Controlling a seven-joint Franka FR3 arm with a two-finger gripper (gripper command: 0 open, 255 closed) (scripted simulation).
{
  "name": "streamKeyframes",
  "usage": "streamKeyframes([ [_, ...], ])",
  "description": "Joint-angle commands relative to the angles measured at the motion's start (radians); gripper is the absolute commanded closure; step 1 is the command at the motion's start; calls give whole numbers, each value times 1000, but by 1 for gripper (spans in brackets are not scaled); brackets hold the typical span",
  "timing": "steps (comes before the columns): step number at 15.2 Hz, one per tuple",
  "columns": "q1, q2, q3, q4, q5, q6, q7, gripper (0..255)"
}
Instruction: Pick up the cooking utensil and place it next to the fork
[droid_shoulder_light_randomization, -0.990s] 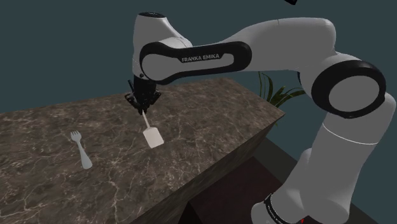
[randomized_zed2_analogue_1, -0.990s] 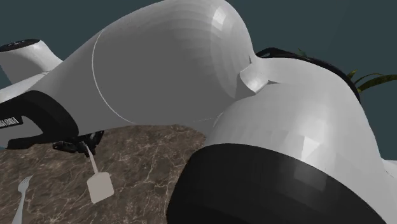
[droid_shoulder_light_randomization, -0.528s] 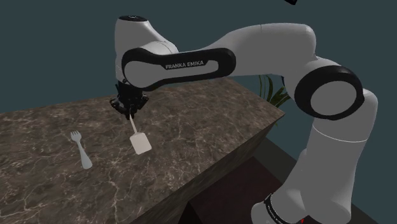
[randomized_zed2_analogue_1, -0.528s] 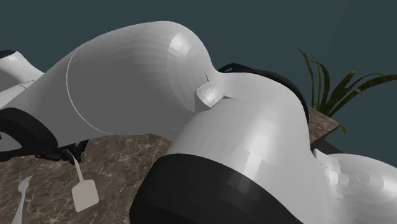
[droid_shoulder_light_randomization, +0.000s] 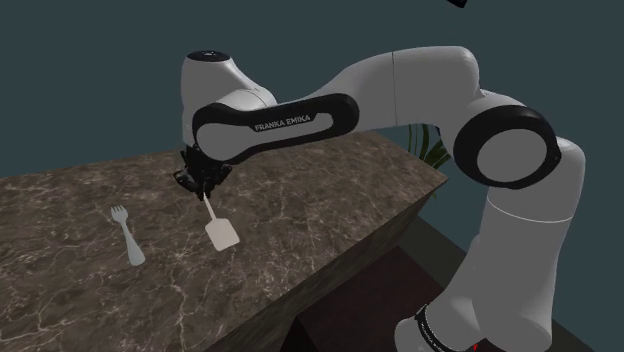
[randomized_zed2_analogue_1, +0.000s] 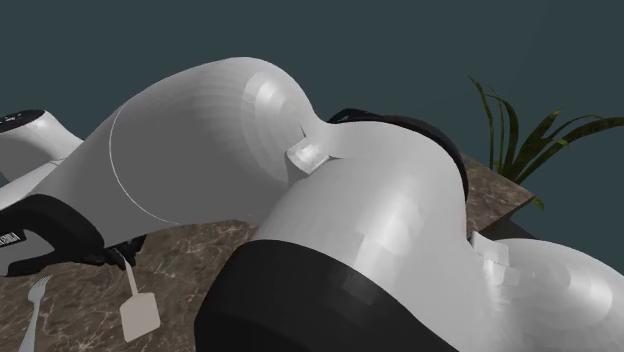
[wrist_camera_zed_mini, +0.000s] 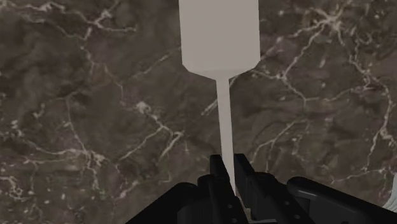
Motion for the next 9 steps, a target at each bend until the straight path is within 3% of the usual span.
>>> streamKeyframes([
  [1,0,10,-2,-14,-3,24,1,255],
  [9,1,29,-4,-32,-8,61,6,255],
])
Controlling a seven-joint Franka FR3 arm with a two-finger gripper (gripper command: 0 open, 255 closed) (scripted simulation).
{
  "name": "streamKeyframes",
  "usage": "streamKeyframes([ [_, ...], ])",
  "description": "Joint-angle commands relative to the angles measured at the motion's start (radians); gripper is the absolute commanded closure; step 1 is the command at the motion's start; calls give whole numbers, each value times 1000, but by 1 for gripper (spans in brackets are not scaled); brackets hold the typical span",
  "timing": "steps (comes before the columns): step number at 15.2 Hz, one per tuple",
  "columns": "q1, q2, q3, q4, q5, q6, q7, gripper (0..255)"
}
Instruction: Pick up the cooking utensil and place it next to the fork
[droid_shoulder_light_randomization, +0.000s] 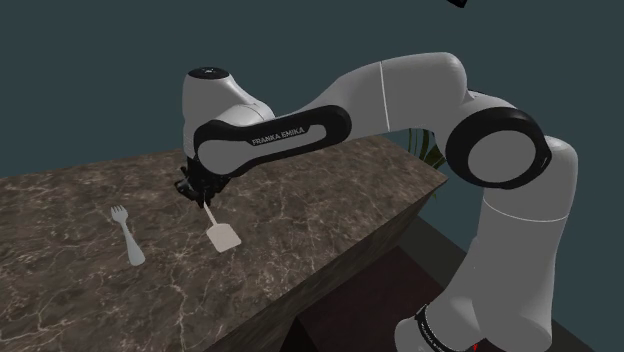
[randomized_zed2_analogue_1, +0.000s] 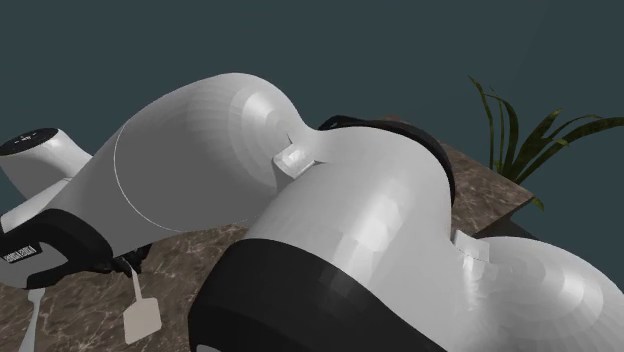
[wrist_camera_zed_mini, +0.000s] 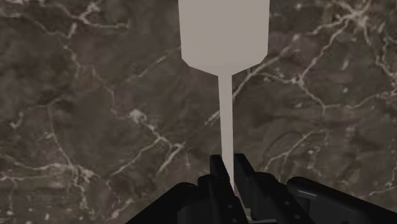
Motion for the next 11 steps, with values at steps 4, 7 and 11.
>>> streamKeyframes([
  [4,0,0,0,0,0,0,0,0],
  [7,0,0,0,0,0,0,0,0],
  [11,-1,-31,4,21,8,-52,-5,0],
])
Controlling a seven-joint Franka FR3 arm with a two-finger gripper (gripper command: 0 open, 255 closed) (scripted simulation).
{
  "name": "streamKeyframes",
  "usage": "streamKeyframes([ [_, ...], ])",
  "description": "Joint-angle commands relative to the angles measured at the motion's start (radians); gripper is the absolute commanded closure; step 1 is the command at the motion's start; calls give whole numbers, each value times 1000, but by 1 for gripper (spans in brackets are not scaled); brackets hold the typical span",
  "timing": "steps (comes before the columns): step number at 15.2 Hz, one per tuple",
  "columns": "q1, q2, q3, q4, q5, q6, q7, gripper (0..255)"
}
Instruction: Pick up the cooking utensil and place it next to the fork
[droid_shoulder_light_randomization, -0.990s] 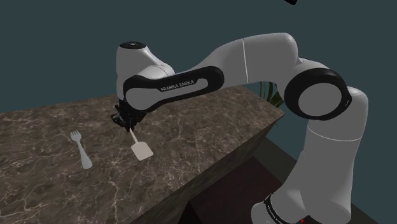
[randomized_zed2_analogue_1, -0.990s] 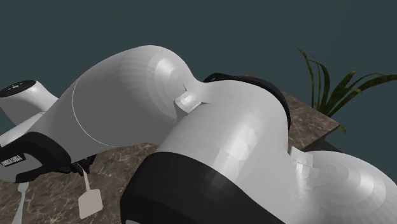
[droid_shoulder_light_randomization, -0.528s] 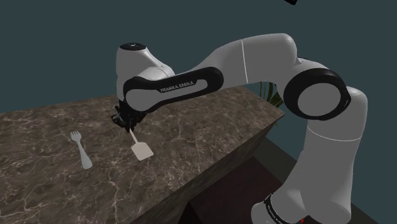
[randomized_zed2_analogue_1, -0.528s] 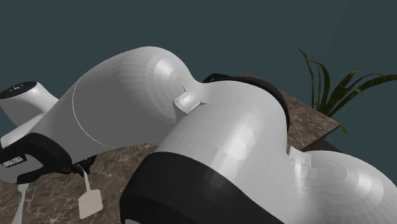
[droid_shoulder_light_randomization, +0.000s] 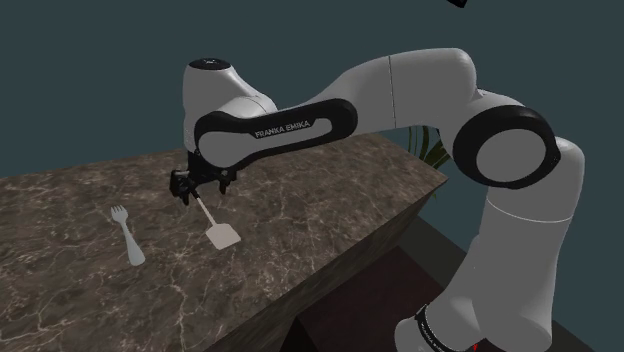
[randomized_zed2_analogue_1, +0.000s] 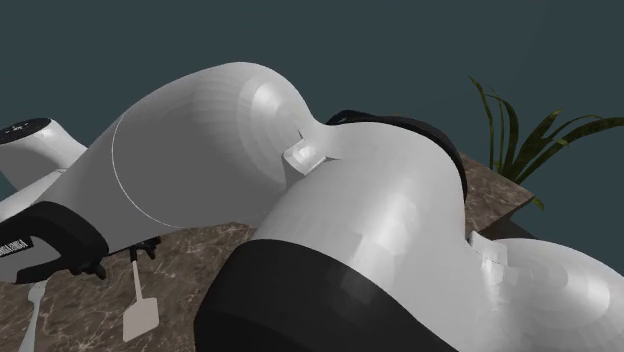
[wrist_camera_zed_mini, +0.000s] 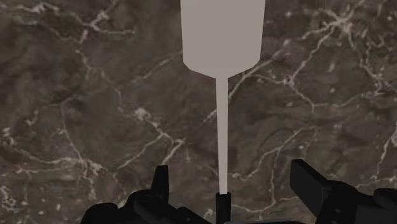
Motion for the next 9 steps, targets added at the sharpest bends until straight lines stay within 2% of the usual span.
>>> streamKeyframes([
  [1,-1,-19,3,31,6,-49,-5,0],
  [2,-1,-29,4,43,9,-71,-7,0],
  [9,-1,-29,4,43,9,-71,-7,0],
])
